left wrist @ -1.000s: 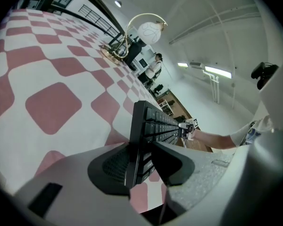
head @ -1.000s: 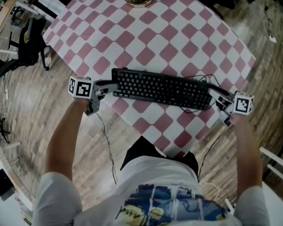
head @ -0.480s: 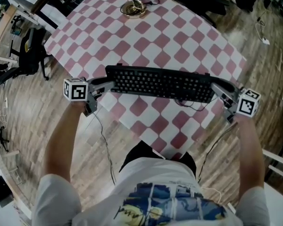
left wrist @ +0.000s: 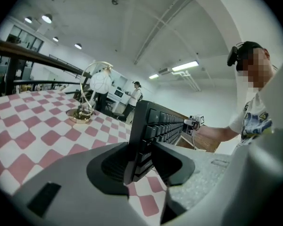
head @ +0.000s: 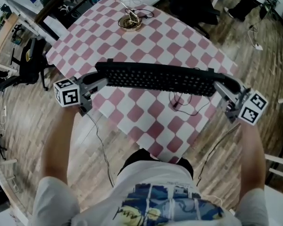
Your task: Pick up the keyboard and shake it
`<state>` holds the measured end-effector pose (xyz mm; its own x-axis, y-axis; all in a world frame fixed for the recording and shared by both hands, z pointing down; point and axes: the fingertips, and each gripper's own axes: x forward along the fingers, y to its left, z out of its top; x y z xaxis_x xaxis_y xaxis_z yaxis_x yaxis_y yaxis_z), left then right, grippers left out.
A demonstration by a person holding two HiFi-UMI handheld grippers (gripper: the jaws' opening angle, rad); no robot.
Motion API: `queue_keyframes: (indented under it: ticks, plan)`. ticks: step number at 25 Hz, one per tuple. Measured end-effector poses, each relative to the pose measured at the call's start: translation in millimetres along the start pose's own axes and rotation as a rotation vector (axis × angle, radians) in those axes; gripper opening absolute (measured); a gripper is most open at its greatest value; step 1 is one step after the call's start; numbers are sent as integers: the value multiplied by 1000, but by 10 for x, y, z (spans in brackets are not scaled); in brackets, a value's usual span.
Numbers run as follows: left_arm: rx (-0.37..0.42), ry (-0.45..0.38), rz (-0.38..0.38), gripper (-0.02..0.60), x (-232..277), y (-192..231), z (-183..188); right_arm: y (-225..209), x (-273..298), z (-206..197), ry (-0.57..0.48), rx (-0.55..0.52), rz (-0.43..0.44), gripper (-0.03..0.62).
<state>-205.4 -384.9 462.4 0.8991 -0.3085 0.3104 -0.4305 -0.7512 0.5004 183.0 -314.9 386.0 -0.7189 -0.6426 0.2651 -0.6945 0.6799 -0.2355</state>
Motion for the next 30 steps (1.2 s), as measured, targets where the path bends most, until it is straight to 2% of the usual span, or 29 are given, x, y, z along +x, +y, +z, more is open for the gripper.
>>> queue_keyframes:
  ticks: [7,14,18,24,30]
  plan:
    - [177,-72,2,143,-164,-338,523,299,-258,734,-64,-263,-34,147]
    - [352,-165,36,143,-338,-722,1102,549,-555,1273,-157,-457,-74,150]
    - [489,-214,68,143,-498,-973,1413,761,-700,1559,-197,-592,-106,152]
    - [613,-312,92,141,-727,-1329,1809,1033,-935,1968,-266,-714,-130,152]
    - [726,-359,129,140,-1003,-1589,2108,1329,-1036,2383,-306,-851,-169,155]
